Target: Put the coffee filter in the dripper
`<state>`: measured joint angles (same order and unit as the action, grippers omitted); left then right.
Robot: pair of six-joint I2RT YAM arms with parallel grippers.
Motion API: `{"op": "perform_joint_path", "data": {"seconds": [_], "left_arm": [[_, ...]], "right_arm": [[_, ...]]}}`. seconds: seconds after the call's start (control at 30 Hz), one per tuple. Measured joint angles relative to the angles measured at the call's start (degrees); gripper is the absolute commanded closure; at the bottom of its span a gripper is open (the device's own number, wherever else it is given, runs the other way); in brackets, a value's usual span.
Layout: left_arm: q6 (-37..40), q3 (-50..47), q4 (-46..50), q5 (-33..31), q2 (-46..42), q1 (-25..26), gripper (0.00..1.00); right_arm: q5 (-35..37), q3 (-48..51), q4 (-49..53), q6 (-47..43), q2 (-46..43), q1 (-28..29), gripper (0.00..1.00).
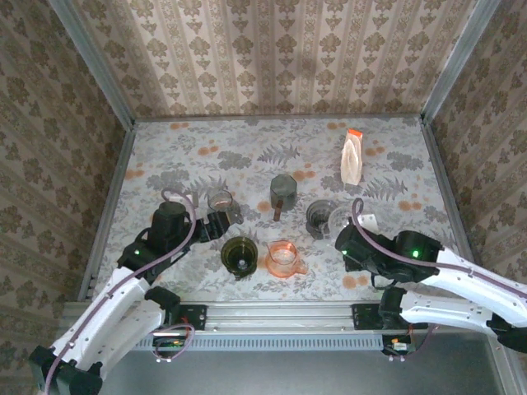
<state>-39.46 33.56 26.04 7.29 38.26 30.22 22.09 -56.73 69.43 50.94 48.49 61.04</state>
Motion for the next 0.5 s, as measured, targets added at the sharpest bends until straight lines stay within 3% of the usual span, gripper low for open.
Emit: {"op": "perform_joint_path", "data": {"seconds": [0.23, 0.5], "left_arm": [[0.0, 0.26, 1.18, 0.02, 0.0, 0.0, 0.11], [0.0, 0.24, 1.44, 0.02, -0.02, 0.0, 0.11]], "right_arm": [[-13.42, -8.81, -6.14, -14.45, 11.96, 0.07, 1.0], [-21.84, -9.18, -9.73, -21.09, 19.21, 0.35, 1.0]]}}
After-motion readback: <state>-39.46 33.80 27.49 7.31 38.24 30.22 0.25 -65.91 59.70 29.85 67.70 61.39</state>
